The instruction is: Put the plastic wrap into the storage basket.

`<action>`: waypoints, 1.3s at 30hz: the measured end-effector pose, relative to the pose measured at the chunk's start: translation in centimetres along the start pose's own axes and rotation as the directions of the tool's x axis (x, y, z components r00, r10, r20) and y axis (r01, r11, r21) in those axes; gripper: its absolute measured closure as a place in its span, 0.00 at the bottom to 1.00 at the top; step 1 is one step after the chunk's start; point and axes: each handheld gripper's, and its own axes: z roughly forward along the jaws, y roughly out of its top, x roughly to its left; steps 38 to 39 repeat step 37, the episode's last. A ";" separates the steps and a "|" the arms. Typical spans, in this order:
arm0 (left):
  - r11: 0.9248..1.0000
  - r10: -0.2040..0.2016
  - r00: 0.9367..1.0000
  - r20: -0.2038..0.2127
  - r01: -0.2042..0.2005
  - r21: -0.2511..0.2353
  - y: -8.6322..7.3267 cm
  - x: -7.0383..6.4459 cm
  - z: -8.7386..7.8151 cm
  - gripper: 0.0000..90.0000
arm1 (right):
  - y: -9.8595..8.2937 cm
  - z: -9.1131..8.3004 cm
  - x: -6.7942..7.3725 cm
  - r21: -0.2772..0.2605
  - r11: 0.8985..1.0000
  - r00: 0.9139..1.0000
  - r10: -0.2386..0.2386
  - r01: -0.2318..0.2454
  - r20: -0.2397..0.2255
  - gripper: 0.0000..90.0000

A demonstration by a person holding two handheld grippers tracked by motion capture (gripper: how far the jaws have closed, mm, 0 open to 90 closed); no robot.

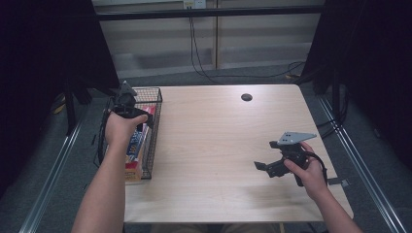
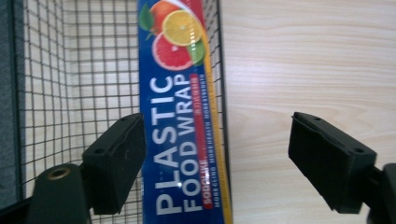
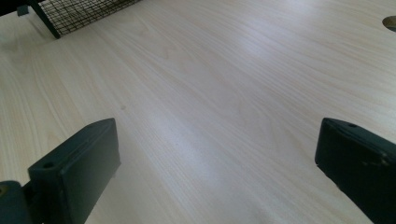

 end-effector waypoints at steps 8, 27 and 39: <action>0.997 0.055 0.997 0.045 -0.052 -0.052 -0.3 -1.3 -1.2 0.20 | -0.1 0.0 0.0 0.002 1.000 1.000 0.002 -0.002 -0.003 0.00; 0.973 0.210 0.965 0.157 -0.191 -0.131 -1.3 -5.4 -1.5 0.18 | 0.0 0.0 0.2 0.006 1.000 1.000 -0.011 0.011 -0.007 0.00; 0.954 0.277 0.942 0.189 -0.246 -0.173 -2.1 -7.2 -1.2 0.15 | 0.0 0.1 0.1 0.006 1.000 1.000 -0.009 0.009 -0.004 0.00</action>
